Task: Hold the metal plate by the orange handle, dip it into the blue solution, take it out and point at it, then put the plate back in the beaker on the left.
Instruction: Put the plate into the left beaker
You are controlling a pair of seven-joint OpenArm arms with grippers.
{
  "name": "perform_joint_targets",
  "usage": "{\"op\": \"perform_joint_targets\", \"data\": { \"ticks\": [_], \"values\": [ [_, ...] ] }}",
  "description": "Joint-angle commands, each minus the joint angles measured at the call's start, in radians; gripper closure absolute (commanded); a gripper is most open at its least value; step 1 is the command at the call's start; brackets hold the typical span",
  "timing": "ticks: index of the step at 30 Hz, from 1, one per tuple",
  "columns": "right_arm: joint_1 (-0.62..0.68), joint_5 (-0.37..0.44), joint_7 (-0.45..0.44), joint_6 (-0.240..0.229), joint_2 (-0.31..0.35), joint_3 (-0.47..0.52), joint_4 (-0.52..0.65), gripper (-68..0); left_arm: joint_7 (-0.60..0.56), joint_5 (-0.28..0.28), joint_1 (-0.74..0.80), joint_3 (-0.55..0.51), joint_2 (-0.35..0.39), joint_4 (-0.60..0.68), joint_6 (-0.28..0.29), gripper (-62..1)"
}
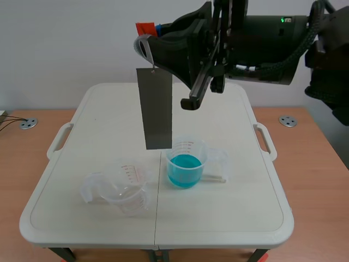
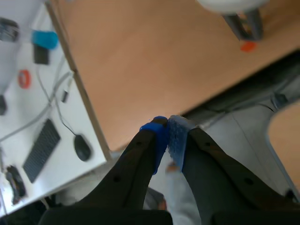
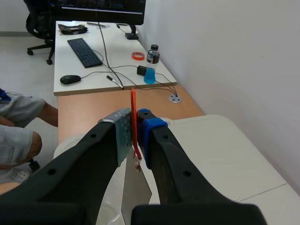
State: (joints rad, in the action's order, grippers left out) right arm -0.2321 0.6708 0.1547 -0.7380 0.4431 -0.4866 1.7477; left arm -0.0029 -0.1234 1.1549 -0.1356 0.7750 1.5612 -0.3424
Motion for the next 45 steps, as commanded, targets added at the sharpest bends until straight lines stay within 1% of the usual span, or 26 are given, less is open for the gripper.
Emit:
{"op": "perform_joint_targets", "data": {
  "ticks": [1, 6, 8, 11, 14, 16, 20, 24, 27, 30, 33, 37, 39, 42, 45],
  "values": [
    [-0.020, 0.017, -0.026, -0.008, -0.014, -0.016, 0.017, -1.3, -0.009, 0.000, -0.008, 0.013, -0.030, -0.007, 0.042, -2.8],
    [-0.037, 0.014, -0.023, -0.008, -0.039, -0.072, 0.017, -1.3, -0.023, -0.014, -0.008, 0.044, -0.098, -0.066, 0.217, -2.7],
    [-0.046, 0.013, -0.022, -0.008, -0.048, -0.094, 0.017, -1.3, -0.035, -0.014, -0.009, 0.065, -0.124, -0.085, 0.274, -2.7],
    [-0.048, 0.010, -0.020, -0.008, -0.070, -0.116, 0.017, -1.3, -0.059, -0.014, -0.011, 0.099, -0.159, -0.109, 0.343, -2.8],
    [-0.048, 0.006, -0.009, -0.008, -0.093, -0.132, 0.017, -1.3, -0.061, -0.013, -0.024, 0.135, -0.192, -0.132, 0.386, -2.8],
    [-0.048, -0.006, -0.002, -0.008, -0.106, -0.145, 0.017, -1.3, -0.061, -0.011, -0.045, 0.161, -0.212, -0.153, 0.398, -2.8],
    [-0.048, -0.034, 0.009, -0.008, -0.134, -0.165, 0.017, -1.3, -0.060, 0.015, -0.106, 0.210, -0.248, -0.205, 0.406, -2.8],
    [-0.047, -0.042, 0.013, -0.008, -0.150, -0.169, 0.017, -1.3, -0.056, 0.016, -0.167, 0.252, -0.279, -0.262, 0.410, -2.8],
    [-0.047, -0.038, 0.012, -0.007, -0.153, -0.169, 0.017, -1.3, -0.057, 0.012, -0.207, 0.282, -0.300, -0.299, 0.410, -2.8],
    [-0.047, -0.039, 0.013, 0.009, -0.155, -0.169, 0.017, -1.3, -0.056, 0.012, -0.240, 0.306, -0.323, -0.339, 0.410, -2.7],
    [-0.047, -0.038, 0.012, 0.009, -0.157, -0.169, 0.017, -1.3, -0.053, 0.013, -0.265, 0.325, -0.342, -0.376, 0.410, -2.8],
    [-0.045, -0.038, 0.013, 0.016, -0.158, -0.169, 0.016, -1.3, -0.052, 0.013, -0.283, 0.345, -0.348, -0.405, 0.411, -2.8],
    [-0.045, -0.038, 0.013, 0.025, -0.158, -0.169, 0.016, -1.3, -0.052, 0.013, -0.288, 0.349, -0.348, -0.410, 0.411, -2.8],
    [-0.045, -0.037, 0.013, 0.066, -0.158, -0.169, 0.015, -1.3, -0.050, 0.013, -0.291, 0.349, -0.348, -0.411, 0.413, -2.8],
    [-0.045, -0.034, 0.013, 0.084, -0.158, -0.169, 0.007, -1.3, -0.050, 0.013, -0.294, 0.349, -0.348, -0.411, 0.413, -2.8]
  ]
}}
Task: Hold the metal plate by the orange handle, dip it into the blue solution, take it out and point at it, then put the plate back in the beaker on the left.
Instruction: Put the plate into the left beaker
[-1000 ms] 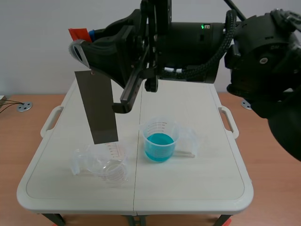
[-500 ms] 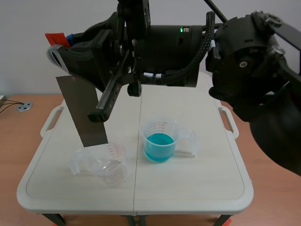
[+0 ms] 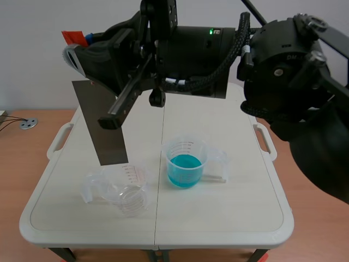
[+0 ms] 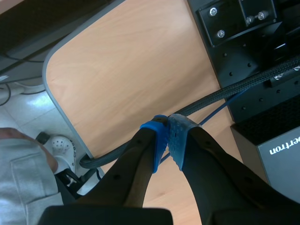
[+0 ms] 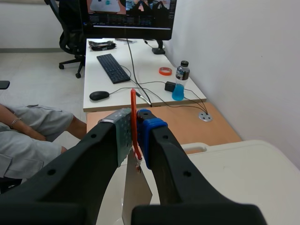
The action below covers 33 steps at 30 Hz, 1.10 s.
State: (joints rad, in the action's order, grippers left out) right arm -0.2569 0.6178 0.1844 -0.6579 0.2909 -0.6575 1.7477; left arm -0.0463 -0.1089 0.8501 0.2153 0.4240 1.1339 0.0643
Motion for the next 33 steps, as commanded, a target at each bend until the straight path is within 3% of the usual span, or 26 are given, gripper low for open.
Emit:
{"op": "perform_joint_targets", "data": {
  "ticks": [1, 20, 33],
  "values": [
    [-0.020, 0.019, -0.017, 0.004, -0.006, 0.002, 0.003, -1.3, -0.006, -0.002, 0.011, -0.002, 0.003, 0.016, 0.006, -2.8],
    [-0.019, 0.022, -0.022, 0.005, -0.020, -0.039, -0.087, -1.3, -0.010, -0.001, -0.006, -0.002, 0.005, 0.016, 0.006, -2.8],
    [0.008, 0.010, -0.033, 0.007, -0.054, -0.043, -0.159, -1.3, -0.006, -0.002, -0.050, -0.002, 0.045, 0.016, 0.009, -2.7]
  ]
}}
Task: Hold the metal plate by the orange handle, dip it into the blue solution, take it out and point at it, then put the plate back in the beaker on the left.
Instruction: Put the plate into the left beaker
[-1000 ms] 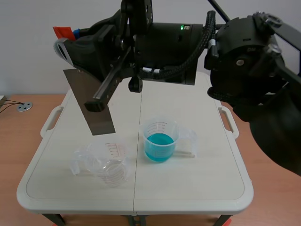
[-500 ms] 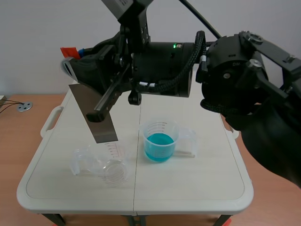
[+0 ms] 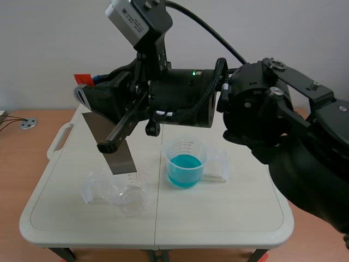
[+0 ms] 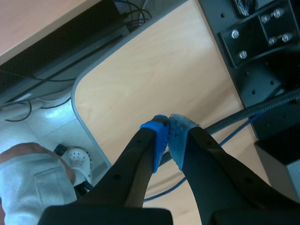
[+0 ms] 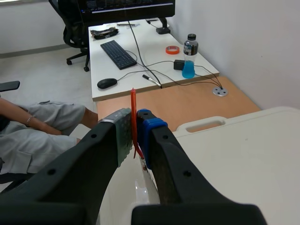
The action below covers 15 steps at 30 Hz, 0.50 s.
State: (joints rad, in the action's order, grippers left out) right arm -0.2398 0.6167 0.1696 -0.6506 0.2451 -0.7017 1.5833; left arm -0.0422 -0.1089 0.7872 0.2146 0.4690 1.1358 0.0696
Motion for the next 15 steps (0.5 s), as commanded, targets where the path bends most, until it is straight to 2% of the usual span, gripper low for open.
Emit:
{"op": "perform_joint_targets", "data": {
  "ticks": [1, 15],
  "values": [
    [-0.008, 0.012, -0.018, 0.000, -0.011, 0.001, -0.001, -1.3, -0.010, -0.002, 0.013, -0.002, 0.000, 0.014, 0.004, -2.7],
    [-0.003, 0.013, -0.021, 0.000, -0.061, 0.001, -0.168, -1.3, 0.014, -0.011, 0.013, -0.002, -0.006, 0.014, 0.004, -2.8]
  ]
}}
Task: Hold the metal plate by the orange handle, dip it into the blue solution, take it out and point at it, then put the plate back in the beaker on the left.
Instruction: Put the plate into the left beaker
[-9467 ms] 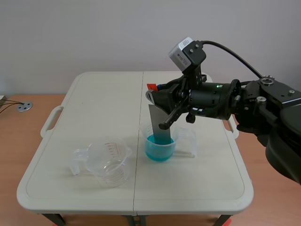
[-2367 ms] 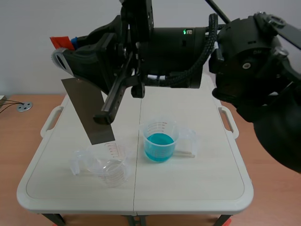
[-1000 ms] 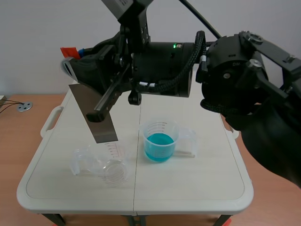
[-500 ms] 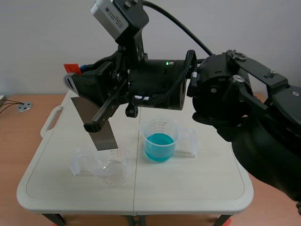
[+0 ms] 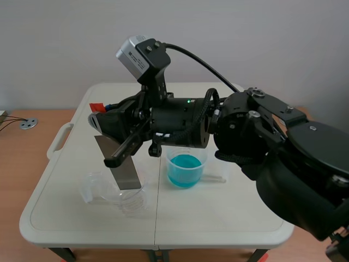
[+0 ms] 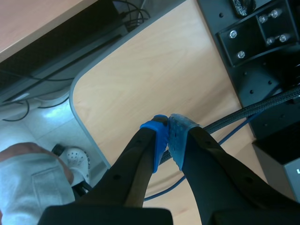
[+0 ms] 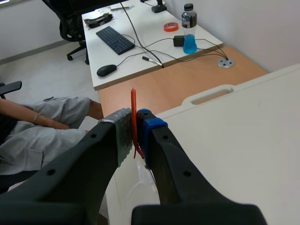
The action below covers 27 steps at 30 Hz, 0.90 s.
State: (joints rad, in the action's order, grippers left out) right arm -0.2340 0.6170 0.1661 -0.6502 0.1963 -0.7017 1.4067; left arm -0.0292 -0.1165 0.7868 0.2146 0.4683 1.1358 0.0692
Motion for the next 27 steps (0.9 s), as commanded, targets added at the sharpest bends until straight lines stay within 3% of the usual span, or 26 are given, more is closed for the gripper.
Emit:
{"op": "perform_joint_targets", "data": {
  "ticks": [1, 4, 8, 18, 27],
  "values": [
    [-0.009, 0.013, -0.018, 0.000, -0.017, 0.001, -0.004, -1.3, 0.012, -0.003, 0.013, -0.002, -0.005, 0.014, 0.005, -2.8],
    [-0.009, 0.013, -0.019, 0.000, -0.030, 0.001, -0.041, -1.3, 0.028, -0.011, 0.013, -0.002, -0.011, 0.014, 0.005, -2.8],
    [-0.009, 0.013, -0.019, 0.000, -0.046, 0.001, -0.083, -1.3, 0.035, -0.063, 0.013, -0.002, -0.023, 0.010, 0.005, -2.7],
    [-0.010, 0.011, -0.018, 0.000, -0.055, 0.001, -0.106, -1.6, 0.053, -0.063, 0.008, -0.002, -0.048, 0.008, 0.005, -2.8],
    [-0.010, -0.009, -0.018, 0.000, -0.055, 0.002, -0.106, -7.4, 0.056, -0.063, 0.008, -0.002, -0.050, 0.008, 0.005, -2.8]
  ]
}}
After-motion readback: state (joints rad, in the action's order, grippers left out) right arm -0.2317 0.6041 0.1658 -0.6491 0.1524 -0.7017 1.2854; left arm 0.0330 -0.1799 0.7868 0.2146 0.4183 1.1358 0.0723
